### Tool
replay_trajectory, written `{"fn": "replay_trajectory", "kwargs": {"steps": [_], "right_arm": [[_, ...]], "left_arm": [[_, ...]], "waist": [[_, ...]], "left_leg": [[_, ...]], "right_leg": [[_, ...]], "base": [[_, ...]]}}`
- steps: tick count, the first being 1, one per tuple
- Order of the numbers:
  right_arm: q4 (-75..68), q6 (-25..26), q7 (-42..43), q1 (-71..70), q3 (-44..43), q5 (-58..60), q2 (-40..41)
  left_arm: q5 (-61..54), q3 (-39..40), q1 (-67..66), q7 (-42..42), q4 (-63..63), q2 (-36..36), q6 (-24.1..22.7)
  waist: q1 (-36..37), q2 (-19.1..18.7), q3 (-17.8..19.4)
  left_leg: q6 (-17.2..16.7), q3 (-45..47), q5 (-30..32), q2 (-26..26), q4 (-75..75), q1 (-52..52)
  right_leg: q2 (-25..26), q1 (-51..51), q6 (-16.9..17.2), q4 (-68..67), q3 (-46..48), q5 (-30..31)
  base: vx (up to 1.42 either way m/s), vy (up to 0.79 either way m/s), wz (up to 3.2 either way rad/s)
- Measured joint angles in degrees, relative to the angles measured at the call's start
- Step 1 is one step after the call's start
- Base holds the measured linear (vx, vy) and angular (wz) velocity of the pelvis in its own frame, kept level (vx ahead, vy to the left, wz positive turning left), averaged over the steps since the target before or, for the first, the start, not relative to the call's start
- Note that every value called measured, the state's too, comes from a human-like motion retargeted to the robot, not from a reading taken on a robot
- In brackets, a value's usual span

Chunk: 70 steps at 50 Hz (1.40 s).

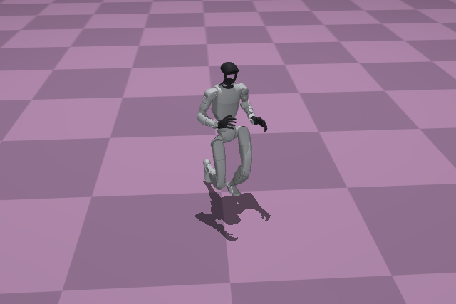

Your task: Run

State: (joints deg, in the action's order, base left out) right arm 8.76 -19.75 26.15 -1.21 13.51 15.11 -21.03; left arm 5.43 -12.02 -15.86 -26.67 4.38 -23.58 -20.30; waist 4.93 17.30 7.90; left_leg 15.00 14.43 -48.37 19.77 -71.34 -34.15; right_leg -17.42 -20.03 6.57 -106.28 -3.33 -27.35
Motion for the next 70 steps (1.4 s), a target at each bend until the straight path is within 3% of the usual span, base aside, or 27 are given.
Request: {"fn": "replay_trajectory", "kwargs": {"steps": [4, 7, 10, 13, 16, 20, 22, 25, 29, 32, 35, 37, 40, 42, 44, 46, 49, 52, 55, 58, 60, 62, 65, 70], "right_arm": [[-4.7, 0.2, -3.2, 8.1, 1.5, 0.0, -0.4], [-6.2, -0.3, -5.4, 15.3, 2.1, -2.2, -3.1], [-6.9, -0.8, -7.5, 21.3, 1.6, -5.2, -5.4], [-7.3, -0.7, -8.7, 24.2, 0.3, -7.8, -6.1], [-6.9, -0.1, -7.3, 22.1, -0.5, -7.7, -5.8], [-6.8, 2.3, -1.9, 8.6, -2.2, -2.8, -5.1], [-5.7, 2.7, 0.2, 1.4, -3.3, -1.4, -4.8], [-1.9, 1.9, 2.0, -5.2, -4.5, -2.0, -4.9], [2.0, 0.2, 1.7, -7.0, -4.4, -2.3, -5.1], [2.3, -0.3, 0.5, -6.0, -3.5, -1.5, -4.4], [0.7, 0.2, -0.6, -2.3, -2.1, 0.3, -2.8], [-2.0, 1.2, -1.7, -0.2, -1.3, 2.0, -0.9], [-7.0, 1.7, -4.6, 5.1, 0.4, 2.8, 0.2], [-8.8, 1.3, -6.4, 9.5, 1.4, 2.2, -0.9], [-9.4, 0.8, -7.8, 14.2, 1.9, 0.7, -2.8], [-9.7, 0.5, -9.0, 18.6, 1.9, -1.6, -4.5], [-10.2, 0.3, -10.4, 24.0, 0.2, -4.6, -5.6], [-10.3, 0.5, -10.0, 25.6, -1.5, -5.9, -5.3], [-10.5, 1.4, -7.9, 22.9, -2.6, -4.6, -4.6], [-11.7, 3.8, -3.7, 12.8, -3.7, -1.1, -4.2], [-11.4, 4.5, -1.4, 5.8, -4.5, 0.5, -4.1], [-9.1, 4.2, 0.0, 0.6, -5.5, 0.5, -4.3], [-4.7, 3.2, 1.0, -3.8, -6.4, -0.8, -5.0], [-0.4, 1.3, -0.4, -5.8, -5.5, -1.5, -5.0]], "left_arm": [[2.7, -1.4, 13.8, -3.9, 0.6, -0.2, 0.9], [2.2, -1.2, 21.2, -4.9, 3.7, -0.4, 0.4], [0.7, -1.6, 25.1, -4.1, 7.2, -1.0, -2.3], [-0.5, -2.6, 24.9, -2.3, 9.4, -0.4, -4.4], [-1.8, -3.6, 21.3, -0.2, 9.2, 0.6, -3.9], [-3.2, -2.7, 13.9, 4.5, 4.4, 0.9, 0.2], [-4.2, -1.4, 8.5, 7.2, 2.4, 0.5, 1.0], [-6.4, 0.9, -0.8, 10.8, 1.7, -1.1, 0.6], [-8.7, 3.6, -10.0, 12.8, 1.5, -2.2, -0.6], [-9.7, 4.7, -12.6, 11.8, 1.9, -1.0, -0.5], [-7.8, 5.2, -10.8, 9.1, 2.5, 0.2, -0.6], [-4.0, 5.3, -3.9, 4.7, 1.7, 0.5, 0.0], [-0.4, 4.4, 8.0, 0.1, 0.7, 0.7, 1.1], [0.0, 4.2, 14.6, -1.6, 1.5, 0.6, 1.3], [-0.5, 4.1, 19.2, -2.1, 3.3, 0.4, 0.7], [-1.4, 3.5, 22.0, -1.3, 5.3, -0.1, -1.0], [-2.6, 1.6, 22.7, 1.4, 7.6, -0.1, -3.9], [-4.0, -0.3, 20.5, 4.4, 8.5, 0.7, -4.6], [-5.5, -1.9, 15.2, 7.2, 6.4, 2.0, -2.9], [-7.1, -1.2, 9.9, 11.0, 1.4, 2.6, 0.9], [-7.9, 0.2, 5.4, 12.9, -1.1, 2.5, 2.2], [-9.0, 1.9, 0.0, 14.4, -1.5, 1.8, 2.1], [-11.0, 4.5, -8.1, 16.0, -0.8, 0.2, 0.9], [-14.5, 7.5, -16.7, 16.8, -0.6, 0.5, 0.1]], "waist": [[-5.3, -0.4, 0.1], [-7.7, -5.0, -0.4], [-8.5, -12.6, -1.7], [-7.8, -17.9, -2.7], [-5.2, -19.0, -1.8], [1.3, -19.3, 0.7], [4.6, -18.4, 0.4], [6.9, -13.7, -0.2], [7.1, -6.7, -1.2], [5.4, -3.3, -1.4], [3.5, -1.8, -0.7], [1.7, -0.8, 0.4], [-2.9, 0.1, 0.6], [-5.9, -1.3, 0.0], [-7.8, -4.7, -0.6], [-9.0, -9.8, -1.5], [-9.4, -16.8, -3.1], [-8.3, -20.7, -3.3], [-5.7, -21.2, -2.0], [-1.1, -20.6, 0.5], [2.7, -20.0, 0.7], [5.1, -17.8, 0.3], [6.8, -11.8, 0.2], [6.9, -4.0, -1.0]], "left_leg": [[0.0, -2.8, -1.6, 1.4, 3.3, 10.1], [-0.8, -4.4, -1.1, -0.8, 5.9, 21.2], [-8.0, -6.6, 4.2, -10.2, 4.0, 28.9], [-13.3, -7.8, 15.7, -18.6, -5.7, 29.3], [-12.1, -7.2, 21.2, -24.6, -20.2, 26.4], [-4.9, -7.4, 14.5, -31.6, -36.8, 12.8], [-2.2, -7.0, 9.6, -31.0, -37.0, 3.8], [-1.0, -3.7, 5.3, -23.1, -26.1, -5.1], [-3.8, 0.4, 5.2, -8.9, 0.7, -8.0], [-3.3, 1.1, 6.0, -1.2, 10.3, -7.1], [0.0, 1.1, 4.2, 1.4, 3.0, -6.3], [0.0, -0.4, 1.1, 1.2, -0.2, -3.7], [0.0, -2.4, -1.6, 2.5, -0.1, 2.4], [0.0, -3.9, -1.6, 3.0, 3.2, 10.0], [-1.4, -5.4, -0.7, 0.9, 5.5, 18.4], [-6.5, -7.0, 2.9, -5.0, 6.2, 25.4], [-14.5, -8.8, 14.2, -14.6, 1.8, 29.9], [-17.7, -9.6, 23.9, -21.1, -8.9, 30.1], [-15.9, -9.0, 26.3, -25.3, -21.9, 28.3], [-10.2, -8.8, 19.8, -29.5, -33.4, 19.6], [-6.4, -8.3, 13.6, -31.2, -37.1, 10.9], [-4.3, -7.1, 9.3, -28.5, -34.5, 3.0], [-3.3, -2.9, 6.0, -19.5, -21.0, -4.3], [-6.1, 0.4, 7.1, -4.0, 9.8, -7.6]], "right_leg": [[-1.3, -13.8, -4.4, -3.3, -2.1, -8.9], [3.9, -20.4, -5.5, 5.8, -0.8, -14.4], [14.6, -22.6, -5.9, 22.6, 4.4, -16.5], [22.4, -21.8, -6.3, 32.5, 7.2, -15.0], [24.8, -19.4, -10.1, 27.9, 8.1, -17.3], [26.8, -14.0, -14.6, 24.5, 8.2, -22.7], [26.8, -10.5, -13.8, 26.0, 6.8, -22.7], [21.5, -2.6, -8.7, 27.1, 3.8, -21.5], [11.3, 6.6, 1.2, 27.8, 1.9, -9.5], [5.3, 9.2, 4.9, 22.1, 1.5, -1.2], [1.4, 8.7, 4.6, 10.7, 1.5, 2.7], [-0.6, 3.6, 2.0, 3.2, 0.9, 2.3], [-3.3, -7.2, -2.5, -4.0, -0.8, -4.4], [-2.3, -14.2, -4.0, -2.5, -1.7, -8.9], [1.8, -19.0, -4.7, 4.3, -0.4, -12.3], [8.7, -21.7, -5.2, 15.5, 3.2, -14.3], [19.6, -22.8, -4.4, 33.4, 7.1, -14.0], [25.6, -22.1, -6.4, 36.4, 8.9, -13.3], [27.5, -20.1, -11.5, 27.7, 9.2, -17.4], [28.1, -15.2, -15.0, 24.4, 8.8, -22.3], [28.5, -11.8, -15.2, 25.7, 7.6, -22.7], [26.5, -7.1, -13.0, 26.7, 5.7, -22.6], [19.1, 1.9, -6.5, 28.2, 2.8, -19.6], [7.5, 11.2, 4.8, 27.9, 1.4, -2.9]], "base": [[-0.03, 0.00, 0.04], [0.10, 0.11, -0.53], [0.10, -0.05, -0.60], [-0.03, -0.09, -0.27], [-0.06, -0.07, -0.16], [-0.07, -0.07, -0.34], [-0.02, 0.01, -0.33], [0.09, 0.05, 0.38], [0.07, 0.09, 0.46], [0.00, 0.05, 0.11], [-0.03, -0.01, -0.13], [-0.08, -0.09, -0.16], [-0.05, -0.03, 0.05], [0.04, 0.11, -0.30], [0.11, 0.09, -0.75], [0.13, -0.03, -0.86], [0.04, -0.10, -0.60], [-0.06, -0.07, -0.34], [-0.04, -0.05, -0.32], [-0.05, -0.06, -0.37], [-0.06, -0.02, -0.39], [0.03, 0.02, 0.18], [0.10, 0.05, 0.68], [0.04, 0.08, 0.39]]}}
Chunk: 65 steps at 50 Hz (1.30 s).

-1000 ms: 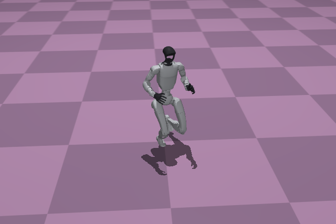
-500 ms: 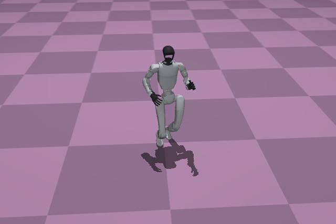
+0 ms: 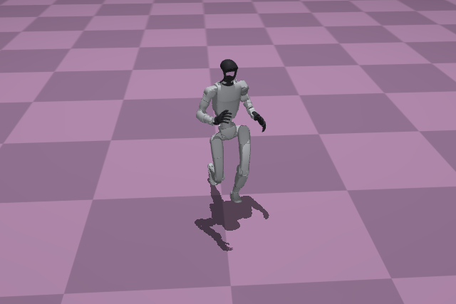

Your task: Run

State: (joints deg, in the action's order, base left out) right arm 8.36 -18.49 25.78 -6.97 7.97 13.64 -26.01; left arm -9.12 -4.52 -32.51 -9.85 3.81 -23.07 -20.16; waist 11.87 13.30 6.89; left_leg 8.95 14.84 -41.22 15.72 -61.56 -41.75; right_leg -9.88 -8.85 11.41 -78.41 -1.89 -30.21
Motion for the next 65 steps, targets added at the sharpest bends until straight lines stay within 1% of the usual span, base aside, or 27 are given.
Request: {"fn": "replay_trajectory", "kwargs": {"steps": [3, 5, 7, 10, 13, 15, 17, 20, 21, 22, 24, 26, 28, 30, 33, 35, 38, 44, 47, 49, 52, 53, 55, 58, 61, 63, 65], "right_arm": [[0.1, -0.1, -1.0, 1.0, 1.3, 1.2, 1.1], [-0.7, 0.3, -1.4, 2.7, 2.3, 2.5, 2.4], [-3.1, 1.4, -2.1, 4.6, 3.4, 4.0, 4.2], [-9.2, 2.5, -4.4, 7.3, 5.2, 5.2, 6.3], [-13.2, 2.2, -7.6, 13.1, 7.4, 4.6, 5.1], [-14.2, 1.6, -9.1, 17.6, 8.3, 3.1, 3.2], [-14.8, 1.2, -10.4, 22.0, 8.6, 0.8, 1.4], [-16.2, 1.0, -12.6, 28.2, 7.8, -2.5, -0.3], [-16.6, 1.1, -13.0, 29.8, 7.1, -3.4, -0.4], [-17.0, 1.3, -13.3, 31.1, 6.4, -4.1, -0.5], [-17.9, 1.6, -13.0, 32.6, 5.3, -4.9, -0.3], [-19.2, 2.2, -11.7, 32.7, 4.8, -4.7, 0.2], [-21.0, 3.2, -9.9, 31.0, 4.3, -3.8, 0.8], [-23.7, 4.8, -7.2, 26.0, 3.9, -2.2, 1.6], [-26.4, 5.9, -3.9, 15.3, 3.8, 0.0, 3.0], [-24.3, 5.4, -3.0, 9.8, 3.4, 0.1, 3.2], [-16.9, 3.7, -2.3, 4.6, 2.4, -1.5, 2.5], [-4.5, 0.8, -1.3, -0.7, 1.4, -2.2, 0.8], [-1.7, 0.3, -0.6, -2.3, 1.2, -0.9, 0.7], [-1.1, 0.4, -0.3, -2.3, 1.2, 0.4, 1.2], [-2.1, 1.1, -0.1, -0.5, 1.6, 2.6, 2.6], [-3.1, 1.6, -0.3, 0.6, 2.0, 3.4, 3.3], [-6.4, 2.7, -0.9, 2.1, 2.7, 4.7, 4.9], [-13.5, 3.8, -3.5, 5.5, 4.5, 5.0, 6.8], [-20.1, 3.9, -7.3, 10.5, 7.0, 4.7, 6.6], [-22.6, 3.6, -9.8, 14.6, 8.4, 4.1, 5.1], [-23.7, 3.1, -11.7, 18.9, 9.3, 2.5, 3.1]], "left_arm": [[-0.6, 0.5, -1.0, -1.3, 0.6, 1.7, 0.1], [0.3, 0.6, 0.4, -3.3, 0.9, 2.6, 0.1], [2.5, 0.5, 5.3, -6.6, 0.2, 3.1, 0.4], [6.5, -0.7, 18.6, -12.2, -2.6, 3.2, 1.3], [7.3, -1.5, 29.6, -15.3, -1.2, 2.8, 1.3], [7.1, -1.4, 35.1, -16.4, 1.6, 2.1, 0.5], [6.4, -1.5, 38.6, -16.2, 4.4, 1.4, -1.1], [5.6, -2.6, 40.8, -13.9, 8.0, 0.8, -4.2], [5.4, -3.0, 40.8, -12.9, 9.0, 0.8, -4.8], [5.1, -3.4, 40.9, -12.0, 9.9, 0.7, -5.4], [4.1, -3.9, 40.4, -10.7, 11.3, 0.9, -5.9], [2.9, -4.6, 39.0, -9.8, 11.7, 1.7, -5.7], [1.4, -5.0, 36.7, -8.9, 10.6, 2.8, -4.3], [0.0, -4.9, 34.6, -7.7, 7.9, 3.6, -1.5], [-0.8, -3.7, 30.2, -4.9, 2.4, 4.1, 2.0], [-1.3, -2.7, 25.5, -2.6, 0.6, 4.0, 2.8], [-3.0, -1.3, 16.9, 0.1, 0.7, 3.0, 2.3], [-4.6, 1.3, 3.5, 1.8, 0.6, 2.1, 0.8], [-5.9, 2.6, -0.2, 1.9, 0.8, 2.9, 0.9], [-6.2, 3.1, -1.4, 1.5, 0.9, 3.6, 0.9], [-5.2, 3.4, -0.9, 0.0, 0.6, 4.6, 0.7], [-4.6, 3.4, -0.1, -0.7, 0.5, 5.0, 0.7], [-2.6, 3.5, 4.6, -3.1, -0.4, 5.1, 1.2], [1.0, 2.3, 15.0, -6.8, -1.9, 4.6, 1.8], [3.1, 0.9, 25.2, -9.5, -1.3, 3.9, 2.1], [3.6, 0.6, 30.7, -10.2, 0.6, 3.0, 1.8], [3.9, 0.2, 35.0, -10.4, 3.1, 2.2, 0.7]], "waist": [[-1.2, 2.3, 0.3], [-2.3, 3.2, 0.8], [-3.8, 4.0, 1.7], [-7.2, 4.5, 2.5], [-11.8, 2.8, 1.6], [-14.1, -0.2, 0.9], [-15.6, -4.9, 0.1], [-17.3, -11.5, -1.9], [-17.3, -13.5, -2.4], [-17.1, -15.3, -2.9], [-16.5, -17.3, -3.0], [-15.6, -17.7, -2.5], [-14.0, -17.4, -1.5], [-12.0, -16.5, 0.2], [-8.2, -14.6, 2.2], [-5.8, -12.9, 2.2], [-3.5, -8.5, 1.7], [-1.0, -0.8, 0.1], [-1.3, 2.1, -0.4], [-1.5, 3.2, -0.3], [-2.2, 4.2, 0.3], [-2.6, 4.4, 0.6], [-3.4, 4.6, 1.3], [-6.0, 5.1, 1.8], [-10.2, 4.3, 0.8], [-12.7, 2.0, 0.0], [-14.5, -2.3, -0.8]], "left_leg": [[2.1, 0.5, 0.3, 4.5, -0.7, -0.3], [5.1, 0.7, -1.3, 6.0, -6.7, -0.2], [6.1, -0.1, -4.5, 5.9, -11.7, 1.7], [6.1, -2.0, -8.4, 5.5, -13.3, 6.6], [6.1, -3.9, -8.8, 6.5, -8.8, 16.8], [4.2, -5.5, -7.6, 4.7, -5.7, 25.0], [-1.1, -7.0, -4.0, -1.0, -4.1, 32.0], [-9.6, -8.7, 7.0, -10.2, -5.3, 37.7], [-11.6, -9.0, 10.8, -13.1, -7.4, 38.1], [-13.3, -9.2, 14.3, -15.9, -9.7, 38.3], [-14.3, -9.2, 18.3, -20.2, -16.0, 38.5], [-13.2, -8.4, 19.1, -23.5, -23.3, 38.5], [-10.5, -7.6, 17.2, -26.9, -30.7, 37.5], [-6.5, -7.1, 12.9, -29.9, -37.4, 34.7], [0.0, -5.8, 3.5, -31.9, -43.2, 26.1], [2.7, -4.8, -1.5, -30.1, -42.5, 19.2], [3.5, -2.3, -4.5, -22.3, -33.7, 11.1], [0.1, 1.1, -2.5, -5.4, -4.5, 2.7], [0.1, 0.6, -1.1, 1.4, 4.7, 1.2], [1.3, 0.3, -0.3, 3.6, 3.0, 0.2], [4.3, 0.5, -0.7, 5.3, -5.5, -0.7], [5.6, 0.7, -1.7, 5.7, -8.5, -0.6], [6.1, -0.1, -4.4, 5.1, -12.4, 1.0], [6.1, -1.4, -7.7, 4.8, -14.3, 4.7], [6.1, -2.9, -8.8, 5.7, -10.4, 13.3], [5.0, -4.3, -8.1, 5.0, -6.8, 21.2], [0.6, -6.1, -5.4, 0.7, -4.1, 28.8]], "right_leg": [[-4.1, 1.8, 1.7, -7.5, -0.1, 5.9], [-6.6, 1.4, 1.1, -14.9, -0.1, 7.4], [-9.0, -2.1, -1.6, -22.6, 0.0, 6.8], [-11.0, -12.3, -6.6, -30.8, -1.3, 1.5], [-10.2, -22.6, -9.0, -30.3, -2.6, -5.5], [-7.0, -27.6, -9.6, -24.8, -1.6, -8.5], [-0.9, -30.3, -10.0, -14.9, 1.9, -9.9], [9.0, -32.2, -8.8, 3.1, 6.1, -9.8], [12.0, -32.3, -8.4, 8.0, 6.9, -9.2], [14.7, -32.3, -8.3, 11.8, 7.6, -8.7], [18.0, -32.3, -9.5, 13.0, 8.6, -8.2], [19.3, -32.2, -11.9, 8.3, 8.8, -9.7], [20.2, -30.9, -15.2, 2.6, 8.8, -12.8], [20.2, -27.9, -17.9, -1.4, 8.5, -17.0], [19.9, -23.1, -19.1, -2.6, 7.0, -19.7], [19.0, -19.5, -18.0, -1.6, 5.2, -19.8], [14.4, -12.6, -13.5, 0.3, 2.1, -17.7], [2.4, -1.8, -1.8, 2.2, -0.1, -4.0], [-2.2, 1.0, 1.5, 0.2, -0.5, 1.1], [-4.0, 2.4, 2.4, -3.1, -0.9, 4.0], [-6.4, 2.8, 2.7, -10.9, -0.9, 8.5], [-7.5, 2.2, 2.2, -14.2, -0.7, 9.4], [-9.0, -1.3, 0.0, -20.7, -0.7, 10.9], [-11.4, -10.2, -5.1, -29.0, -1.4, 5.9], [-11.7, -20.1, -8.2, -31.0, -2.3, -2.0], [-9.5, -25.4, -9.2, -27.5, -1.8, -5.9], [-4.3, -28.9, -9.7, -19.6, 1.0, -8.1]], "base": [[-0.01, 0.02, 0.02], [-0.03, 0.01, -0.22], [-0.06, -0.06, -0.21], [-0.07, -0.04, 0.00], [0.01, 0.07, -0.07], [0.07, 0.07, -0.47], [0.10, -0.03, -0.60], [0.06, -0.09, -0.40], [-0.01, -0.09, -0.28], [-0.04, -0.08, -0.23], [-0.05, -0.07, -0.17], [-0.04, -0.05, -0.11], [-0.01, -0.07, -0.08], [-0.01, -0.08, -0.01], [-0.01, -0.02, -0.01], [0.00, 0.00, 0.00], [0.05, 0.05, 0.27], [0.04, 0.07, 0.31], [0.01, 0.04, 0.14], [0.00, 0.00, 0.00], [0.00, 0.00, 0.00], [0.00, 0.00, 0.00], [-0.05, -0.04, -0.18], [-0.07, -0.03, 0.00], [-0.01, 0.05, 0.01], [0.05, 0.08, -0.31], [0.09, -0.01, -0.51]]}}
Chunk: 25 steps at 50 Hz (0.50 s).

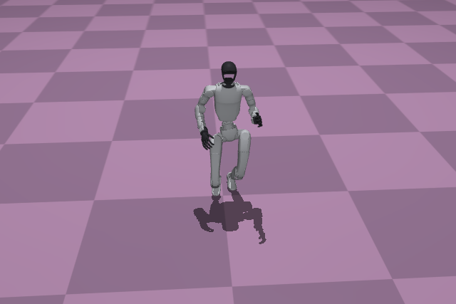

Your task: Run

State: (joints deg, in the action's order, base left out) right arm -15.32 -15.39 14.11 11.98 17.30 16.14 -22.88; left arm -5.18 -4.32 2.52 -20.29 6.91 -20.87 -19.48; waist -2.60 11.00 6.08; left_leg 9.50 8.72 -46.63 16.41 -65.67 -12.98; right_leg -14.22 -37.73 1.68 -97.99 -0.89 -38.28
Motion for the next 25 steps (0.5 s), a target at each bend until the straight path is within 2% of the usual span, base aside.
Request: {"fn": "replay_trajectory", "kwargs": {"steps": [2, 5, 8, 10, 12, 15, 17, 20, 22, 25], "right_arm": [[-0.2, -0.3, -1.2, 4.3, 0.1, -2.1, -1.7], [0.1, -0.6, -2.4, 10.3, -1.6, -4.8, -3.5], [0.4, -0.5, -1.9, 13.3, -3.9, -6.0, -4.2], [-0.2, -0.2, -1.0, 13.7, -4.5, -5.8, -4.2], [-1.2, 0.7, 0.7, 12.0, -5.2, -5.0, -4.2], [-4.0, 2.8, 4.2, 4.8, -6.2, -2.9, -3.9], [-5.6, 3.8, 6.2, -2.4, -6.3, -1.8, -3.2], [-1.7, 3.1, 6.9, -9.2, -6.8, -2.4, -2.7], [3.6, 1.7, 6.6, -11.3, -7.4, -4.0, -2.7], [11.3, -0.3, 5.9, -12.7, -7.9, -6.1, -2.9]], "left_arm": [[0.2, -0.8, 2.8, 0.5, 2.6, -0.8, -2.0], [0.9, -2.7, 5.3, 2.1, 6.0, -1.8, -4.8], [0.9, -3.9, 6.4, 3.4, 9.1, -2.4, -6.0], [0.6, -4.9, 5.6, 4.1, 9.9, -2.1, -5.9], [-0.3, -5.9, 3.9, 5.0, 9.2, -1.5, -4.4], [-1.1, -6.6, 0.8, 7.1, 5.1, -1.1, -0.3], [-1.5, -6.2, -1.9, 9.2, 1.2, -1.0, 2.0], [-1.9, -4.9, -9.6, 12.3, -1.8, -1.4, 3.0], [-2.7, -3.4, -16.0, 14.1, -1.9, -2.0, 2.5], [-3.9, -1.0, -24.8, 15.5, -1.5, -2.9, 1.3]], "waist": [[-1.6, -4.8, -1.2], [-2.7, -11.3, -3.1], [-2.1, -15.5, -3.7], [-1.5, -16.2, -3.4], [-0.3, -16.0, -2.3], [2.5, -14.8, 0.6], [5.2, -13.9, 2.3], [8.8, -11.8, 2.5], [10.4, -8.8, 2.2], [12.4, -3.9, 1.3]], "left_leg": [[-5.8, -1.5, 5.3, -5.8, 0.5, 5.3], [-13.3, -3.1, 16.8, -14.8, -2.5, 8.8], [-16.2, -3.8, 24.1, -21.9, -10.8, 9.6], [-15.4, -3.2, 25.3, -25.1, -18.0, 10.2], [-13.3, -2.6, 24.0, -28.1, -25.1, 9.7], [-7.8, -2.0, 18.8, -32.0, -35.2, 5.9], [-3.3, -1.2, 13.1, -34.1, -39.7, -0.1], [0.8, 0.3, 5.6, -31.4, -39.4, -11.0], [1.3, 2.4, 3.1, -25.8, -32.8, -16.8], [-0.1, 6.1, 2.2, -16.5, -16.7, -22.6]], "right_leg": [[6.4, -2.2, 0.5, 11.1, 3.4, -0.5], [16.6, -4.0, 2.4, 28.9, 6.4, 0.7], [23.1, -4.6, 1.1, 34.3, 8.1, 1.6], [24.8, -5.2, -1.7, 29.2, 8.5, 0.1], [25.8, -4.1, -5.3, 22.9, 8.5, -3.4], [26.2, 0.4, -9.5, 16.5, 7.9, -10.2], [26.4, 3.9, -10.4, 16.4, 6.9, -11.7], [25.3, 10.2, -8.6, 18.5, 3.8, -11.7], [22.0, 15.4, -5.2, 20.2, 1.3, -10.0], [15.4, 23.0, 1.7, 22.7, -1.0, -3.4]], "base": [[0.10, -0.08, -0.40], [0.02, -0.10, -0.25], [-0.04, -0.07, -0.15], [-0.05, -0.05, -0.08], [-0.01, -0.06, -0.05], [-0.01, -0.08, 0.04], [-0.05, -0.05, -0.02], [0.01, 0.02, 0.10], [0.07, 0.06, 0.47], [0.08, 0.08, 0.45]]}}
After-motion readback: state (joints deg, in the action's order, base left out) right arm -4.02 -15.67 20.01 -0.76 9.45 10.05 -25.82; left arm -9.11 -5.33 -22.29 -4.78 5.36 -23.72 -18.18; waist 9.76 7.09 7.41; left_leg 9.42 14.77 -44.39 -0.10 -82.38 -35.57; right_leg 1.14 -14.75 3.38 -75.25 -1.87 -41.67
